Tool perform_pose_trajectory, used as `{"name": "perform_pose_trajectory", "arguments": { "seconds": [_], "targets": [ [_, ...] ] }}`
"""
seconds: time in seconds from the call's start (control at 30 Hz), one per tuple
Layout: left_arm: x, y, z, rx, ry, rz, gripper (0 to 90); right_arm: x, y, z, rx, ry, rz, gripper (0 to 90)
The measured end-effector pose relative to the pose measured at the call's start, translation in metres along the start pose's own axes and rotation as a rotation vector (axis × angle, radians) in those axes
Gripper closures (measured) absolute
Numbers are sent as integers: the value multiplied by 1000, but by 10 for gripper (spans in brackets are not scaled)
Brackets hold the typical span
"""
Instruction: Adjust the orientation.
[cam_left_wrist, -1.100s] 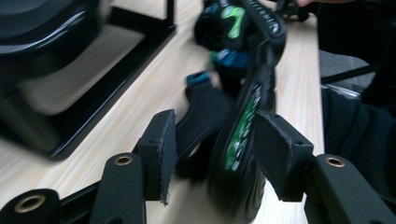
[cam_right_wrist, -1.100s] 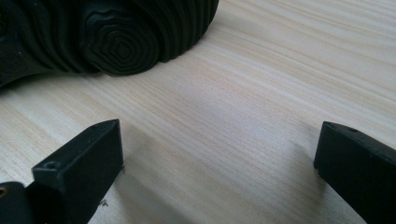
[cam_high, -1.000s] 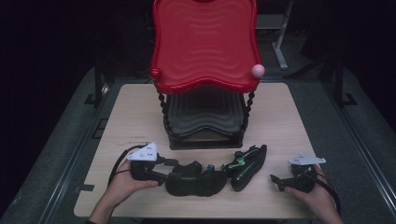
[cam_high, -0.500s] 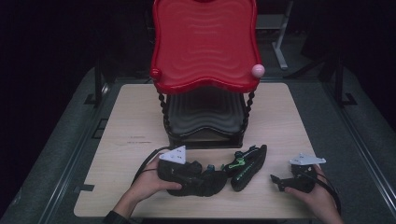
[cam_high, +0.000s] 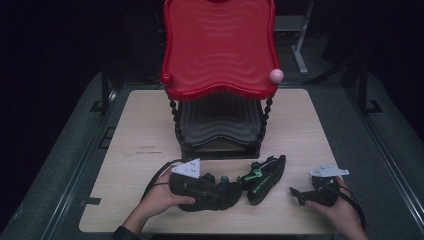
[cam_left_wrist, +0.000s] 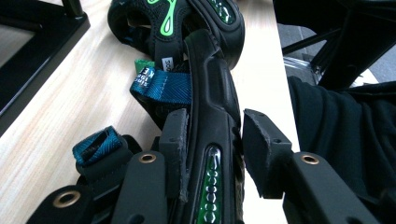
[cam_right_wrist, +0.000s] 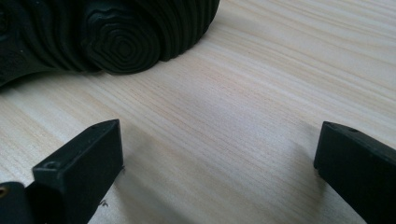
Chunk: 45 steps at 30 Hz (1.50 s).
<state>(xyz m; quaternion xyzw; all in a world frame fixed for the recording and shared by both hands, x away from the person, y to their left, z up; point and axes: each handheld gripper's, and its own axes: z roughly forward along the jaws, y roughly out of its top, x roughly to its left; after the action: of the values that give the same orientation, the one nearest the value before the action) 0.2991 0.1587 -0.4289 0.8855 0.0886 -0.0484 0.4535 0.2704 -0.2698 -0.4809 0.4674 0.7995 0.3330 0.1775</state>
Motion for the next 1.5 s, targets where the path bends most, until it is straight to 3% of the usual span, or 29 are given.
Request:
{"name": "perform_pose_trajectory", "arguments": {
  "seconds": [0.17, 0.33, 0.57, 0.73, 0.9, 1.13, 1.2, 1.37, 1.43, 1.47, 1.5],
  "targets": [
    [-1, 0, -10, -29, 35, -9, 640, 0, 0, 0, 0, 1, -1, 7],
    [2, -7, -36, -60, 93, -39, 646, 0, 0, 0, 0, 2, -2, 7],
    [6, -32, -83, -77, 218, -105, 648, 0, 0, 0, 0, 1, -3, 7],
    [16, -57, -103, -56, 306, -185, 648, 0, 0, 0, 0, 1, -2, 7],
    [21, -64, -103, -56, 319, -215, 643, 0, 0, 0, 0, 1, -2, 7],
    [23, -64, -110, -68, 343, -220, 559, 0, 0, 0, 0, 1, -2, 7],
    [23, -64, -115, -91, 339, -219, 562, 0, 0, 0, 0, 1, -2, 7],
    [26, -67, -139, -160, 372, -225, 650, 0, 0, 0, 0, 1, -2, 7],
    [31, -74, -153, -179, 420, -229, 745, 0, 0, 0, 0, 1, -2, 7],
    [37, -79, -158, -176, 444, -239, 845, 0, 0, 0, 0, 1, -2, 7],
    [37, -79, -158, -176, 444, -239, 866, 0, 0, 0, 0, 1, -2, 7]
  ]
}}
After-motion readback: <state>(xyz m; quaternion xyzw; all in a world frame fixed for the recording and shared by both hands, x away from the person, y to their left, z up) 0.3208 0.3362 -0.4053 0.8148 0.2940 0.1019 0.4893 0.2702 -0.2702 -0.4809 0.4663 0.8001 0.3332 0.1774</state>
